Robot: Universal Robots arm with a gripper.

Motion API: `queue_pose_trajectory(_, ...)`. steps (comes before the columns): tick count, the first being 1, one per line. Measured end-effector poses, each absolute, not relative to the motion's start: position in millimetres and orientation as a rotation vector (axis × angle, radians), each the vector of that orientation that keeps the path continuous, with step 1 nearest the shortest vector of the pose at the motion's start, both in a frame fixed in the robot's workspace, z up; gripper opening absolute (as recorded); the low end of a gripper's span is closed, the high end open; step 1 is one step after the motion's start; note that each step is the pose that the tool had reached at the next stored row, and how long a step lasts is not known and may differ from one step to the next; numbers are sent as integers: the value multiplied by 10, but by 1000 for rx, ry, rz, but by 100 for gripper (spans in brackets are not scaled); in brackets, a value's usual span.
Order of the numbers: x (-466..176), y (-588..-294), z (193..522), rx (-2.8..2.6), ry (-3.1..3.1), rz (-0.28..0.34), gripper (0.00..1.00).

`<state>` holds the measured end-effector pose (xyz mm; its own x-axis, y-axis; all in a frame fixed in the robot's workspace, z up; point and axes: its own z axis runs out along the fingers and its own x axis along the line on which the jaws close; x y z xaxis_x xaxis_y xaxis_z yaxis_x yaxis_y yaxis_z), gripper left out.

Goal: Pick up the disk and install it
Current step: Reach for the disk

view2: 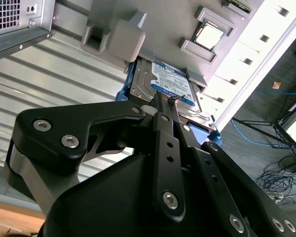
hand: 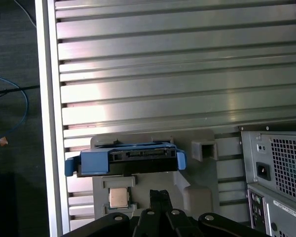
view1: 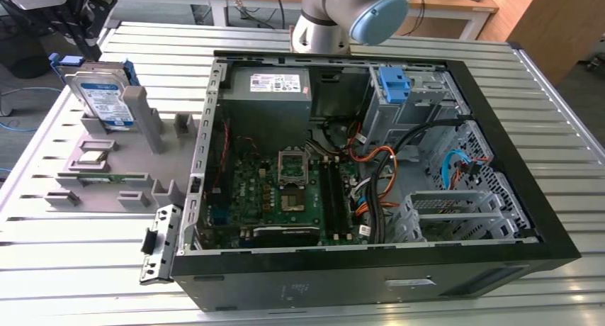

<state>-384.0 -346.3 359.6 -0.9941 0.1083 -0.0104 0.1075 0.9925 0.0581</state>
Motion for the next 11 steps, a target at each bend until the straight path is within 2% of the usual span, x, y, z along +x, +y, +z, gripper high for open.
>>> queue_pose_trajectory(11,-3840,-3463,3595,170,3130,89,11)
